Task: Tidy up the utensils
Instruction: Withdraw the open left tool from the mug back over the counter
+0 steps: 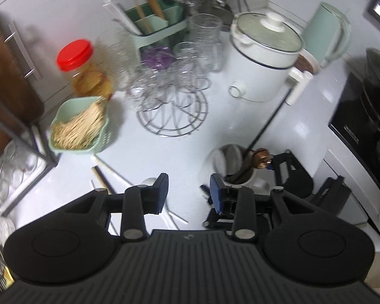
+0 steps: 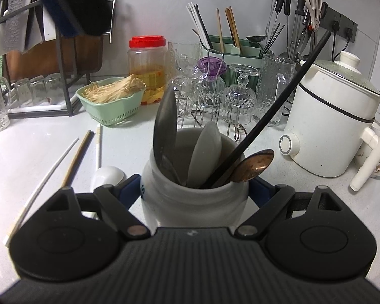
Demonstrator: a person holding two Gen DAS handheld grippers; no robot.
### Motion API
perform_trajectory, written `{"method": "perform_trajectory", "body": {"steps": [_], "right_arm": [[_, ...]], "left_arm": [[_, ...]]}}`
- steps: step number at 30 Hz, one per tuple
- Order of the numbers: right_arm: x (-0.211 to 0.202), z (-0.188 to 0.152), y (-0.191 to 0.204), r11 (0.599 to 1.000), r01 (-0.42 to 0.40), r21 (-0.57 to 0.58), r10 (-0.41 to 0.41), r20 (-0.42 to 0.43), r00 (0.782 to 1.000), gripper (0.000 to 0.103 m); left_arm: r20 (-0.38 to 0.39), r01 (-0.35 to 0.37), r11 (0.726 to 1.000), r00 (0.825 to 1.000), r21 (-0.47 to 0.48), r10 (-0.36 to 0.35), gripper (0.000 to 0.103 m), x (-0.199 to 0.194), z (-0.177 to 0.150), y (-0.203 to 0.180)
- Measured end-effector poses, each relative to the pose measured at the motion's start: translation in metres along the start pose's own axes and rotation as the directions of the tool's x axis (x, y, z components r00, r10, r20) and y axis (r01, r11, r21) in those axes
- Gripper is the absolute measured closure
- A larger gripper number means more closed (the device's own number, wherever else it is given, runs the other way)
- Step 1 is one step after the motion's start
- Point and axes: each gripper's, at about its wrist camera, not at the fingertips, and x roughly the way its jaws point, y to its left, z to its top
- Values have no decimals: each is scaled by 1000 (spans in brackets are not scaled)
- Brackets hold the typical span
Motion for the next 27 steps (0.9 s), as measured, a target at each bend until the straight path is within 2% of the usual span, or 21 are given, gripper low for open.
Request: {"method": "perform_trajectory", "body": {"steps": [6,10,15,19,23,27], "right_arm": [[0,1,1,1000,3,3,-3,-5,1000,13],[0,0,1,1000,3,-1,-3,-4,1000,12],[0,0,1,1000,3,0,-3,-3,1000,13],[0,0,1,1000,3,-1,-3,-5,1000,12],[-2,2,1,1000,1,-3,-1,-27,1000,13],[-4,2,0,1000,2,-5,-2,-48,999,13]], "left_arm": [[26,-14,991,999,-131,18,59,3,-25,33],[32,-22,976,999,-216,30,51,11,-48,51],[31,-37,954,998,-299,48,48,22,-82,67],[32,-53,932,997,-359,69,48,35,-109,81],[-2,-75,913,997,-402,80,49,54,-138,96],[-10,-67,895,998,-441,69,52,70,-167,110]]}}
